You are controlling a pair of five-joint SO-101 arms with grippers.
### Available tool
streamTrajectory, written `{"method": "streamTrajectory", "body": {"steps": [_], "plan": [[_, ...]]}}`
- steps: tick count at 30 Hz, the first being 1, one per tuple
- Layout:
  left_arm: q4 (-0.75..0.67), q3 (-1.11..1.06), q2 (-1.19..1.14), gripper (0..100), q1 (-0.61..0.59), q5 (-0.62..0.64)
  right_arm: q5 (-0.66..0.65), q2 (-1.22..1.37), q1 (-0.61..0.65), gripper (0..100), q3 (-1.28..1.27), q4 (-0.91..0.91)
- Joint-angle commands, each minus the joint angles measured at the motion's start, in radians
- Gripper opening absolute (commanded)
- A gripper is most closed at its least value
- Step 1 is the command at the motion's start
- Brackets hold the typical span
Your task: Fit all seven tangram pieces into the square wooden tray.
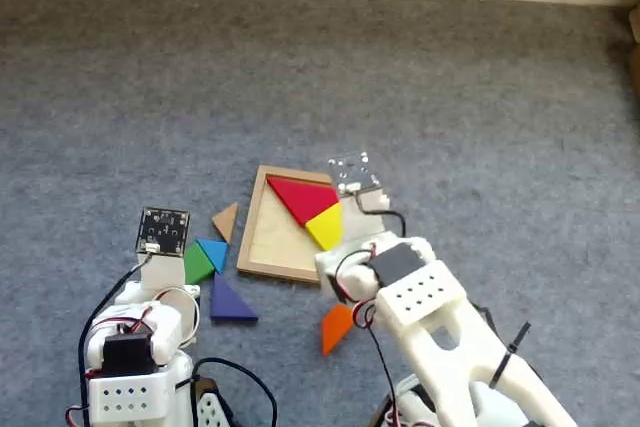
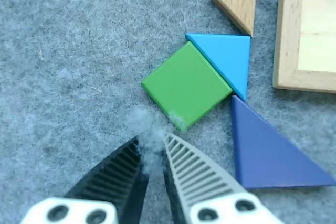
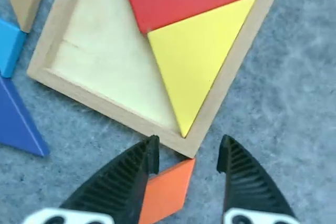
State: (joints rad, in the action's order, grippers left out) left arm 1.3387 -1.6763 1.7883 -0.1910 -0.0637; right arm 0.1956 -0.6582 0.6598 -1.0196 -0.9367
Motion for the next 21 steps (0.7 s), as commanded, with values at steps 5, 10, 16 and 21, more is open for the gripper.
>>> {"method": "streamTrajectory", "body": {"steps": [5,10,16,21], "plan": [[0.006,-0.021,0.027,0,-0.008,0.003,0.233,-0.028,0.064,20.3,0.010,-0.039],[0.006,-0.021,0.027,0,-0.008,0.003,0.396,-0.030,0.068,20.3,0.010,-0.050],[0.006,-0.021,0.027,0,-0.008,0.003,0.454,-0.025,0.134,20.4,0.022,-0.239],[0.006,-0.021,0.027,0,-0.008,0.003,0.486,-0.024,0.173,26.2,0.038,-0.240]]}}
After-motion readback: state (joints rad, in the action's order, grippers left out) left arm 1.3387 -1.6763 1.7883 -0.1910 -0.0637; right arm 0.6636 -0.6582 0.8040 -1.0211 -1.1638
